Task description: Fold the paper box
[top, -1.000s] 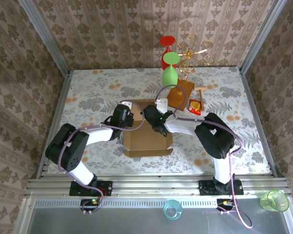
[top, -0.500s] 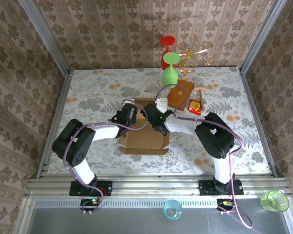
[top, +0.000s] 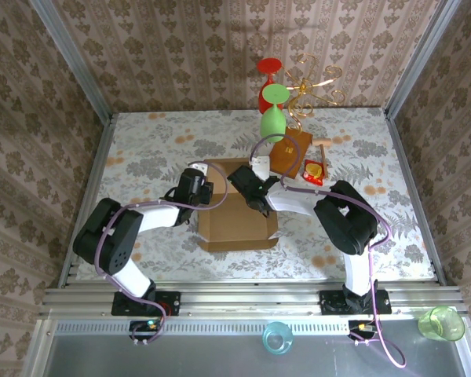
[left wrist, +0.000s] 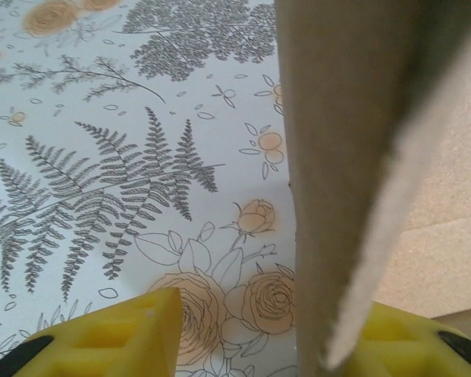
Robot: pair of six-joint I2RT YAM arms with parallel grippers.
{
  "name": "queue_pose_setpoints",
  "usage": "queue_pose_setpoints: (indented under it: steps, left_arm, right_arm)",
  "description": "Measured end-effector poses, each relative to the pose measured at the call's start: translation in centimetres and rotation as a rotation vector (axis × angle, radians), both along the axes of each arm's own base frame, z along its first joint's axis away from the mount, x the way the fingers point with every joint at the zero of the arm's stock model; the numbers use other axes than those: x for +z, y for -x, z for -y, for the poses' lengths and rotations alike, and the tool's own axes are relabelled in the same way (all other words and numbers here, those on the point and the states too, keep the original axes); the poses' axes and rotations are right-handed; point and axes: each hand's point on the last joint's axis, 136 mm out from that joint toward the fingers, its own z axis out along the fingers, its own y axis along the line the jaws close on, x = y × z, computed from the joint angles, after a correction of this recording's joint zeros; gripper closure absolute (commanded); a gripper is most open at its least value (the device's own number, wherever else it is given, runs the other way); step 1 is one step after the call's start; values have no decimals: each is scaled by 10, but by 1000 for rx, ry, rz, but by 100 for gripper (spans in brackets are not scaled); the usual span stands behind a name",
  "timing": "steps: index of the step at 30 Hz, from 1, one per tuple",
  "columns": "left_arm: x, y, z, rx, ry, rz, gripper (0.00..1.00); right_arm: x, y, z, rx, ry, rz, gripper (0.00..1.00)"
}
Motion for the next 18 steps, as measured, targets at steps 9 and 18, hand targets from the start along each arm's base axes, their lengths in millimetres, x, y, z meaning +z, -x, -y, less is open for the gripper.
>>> queue_pose_setpoints:
  steps: [9, 18]
  left_arm:
    - [1, 1, 3, -32, 23, -5, 77]
    - [10, -6, 4, 45, -60, 23, 94]
  right_arm:
    - [0, -2, 2, -1, -4, -5, 100]
    - [0, -4, -7, 21, -46, -10, 100]
